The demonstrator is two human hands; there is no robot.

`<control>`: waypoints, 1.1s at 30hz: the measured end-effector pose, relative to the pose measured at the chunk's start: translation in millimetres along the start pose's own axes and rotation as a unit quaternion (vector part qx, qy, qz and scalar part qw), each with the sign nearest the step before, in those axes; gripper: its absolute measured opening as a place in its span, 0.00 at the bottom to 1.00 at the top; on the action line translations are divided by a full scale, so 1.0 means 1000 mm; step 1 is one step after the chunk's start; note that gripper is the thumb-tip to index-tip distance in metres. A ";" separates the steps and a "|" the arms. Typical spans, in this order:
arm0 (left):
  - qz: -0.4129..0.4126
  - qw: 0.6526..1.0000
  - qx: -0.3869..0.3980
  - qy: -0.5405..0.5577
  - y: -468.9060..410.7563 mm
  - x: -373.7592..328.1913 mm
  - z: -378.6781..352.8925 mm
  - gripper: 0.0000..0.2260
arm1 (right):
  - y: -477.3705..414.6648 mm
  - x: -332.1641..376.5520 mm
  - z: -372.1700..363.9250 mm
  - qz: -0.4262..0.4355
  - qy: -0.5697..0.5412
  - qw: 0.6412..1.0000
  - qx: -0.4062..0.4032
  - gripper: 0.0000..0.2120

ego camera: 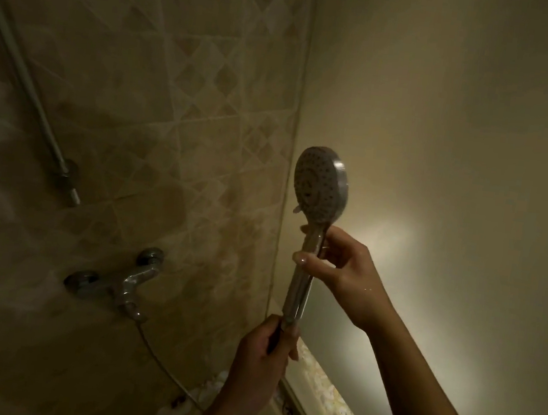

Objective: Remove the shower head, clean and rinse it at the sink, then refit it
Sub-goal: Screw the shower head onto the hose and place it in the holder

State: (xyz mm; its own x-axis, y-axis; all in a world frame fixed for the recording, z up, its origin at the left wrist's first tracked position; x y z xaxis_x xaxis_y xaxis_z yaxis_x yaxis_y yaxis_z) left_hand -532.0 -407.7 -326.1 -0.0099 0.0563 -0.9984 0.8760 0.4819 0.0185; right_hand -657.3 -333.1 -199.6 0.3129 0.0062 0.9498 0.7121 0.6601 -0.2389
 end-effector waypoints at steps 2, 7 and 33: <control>-0.003 1.000 0.009 0.005 0.000 -0.004 -0.004 0.19 | 0.001 0.003 -0.003 0.015 0.036 0.999 -0.003 0.08; -0.009 1.000 0.015 -0.016 -0.003 -0.012 -0.001 0.15 | 0.008 0.008 -0.008 0.005 -0.016 0.997 0.070 0.11; -0.038 0.998 -0.018 -0.043 0.010 -0.035 0.023 0.08 | 0.008 0.006 -0.022 0.026 0.118 0.993 0.010 0.16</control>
State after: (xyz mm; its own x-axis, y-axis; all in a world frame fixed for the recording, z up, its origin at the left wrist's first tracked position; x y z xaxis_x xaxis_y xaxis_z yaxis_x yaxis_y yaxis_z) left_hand -511.6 -425.3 -292.0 -0.0319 -0.0564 -0.9979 0.8565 0.5131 -0.0564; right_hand -636.3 -344.5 -200.5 0.4902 -0.1338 0.8613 0.6785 0.6788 -0.2808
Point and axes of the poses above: each hand's wrist, its own y-axis away from the middle knuckle, its own z-axis out of the back of the hand, x = y × z, the point moved 6 cm from there along -y, towards the middle knuckle, and after that the axes turned 4 degrees about y, right-handed, at the moved point
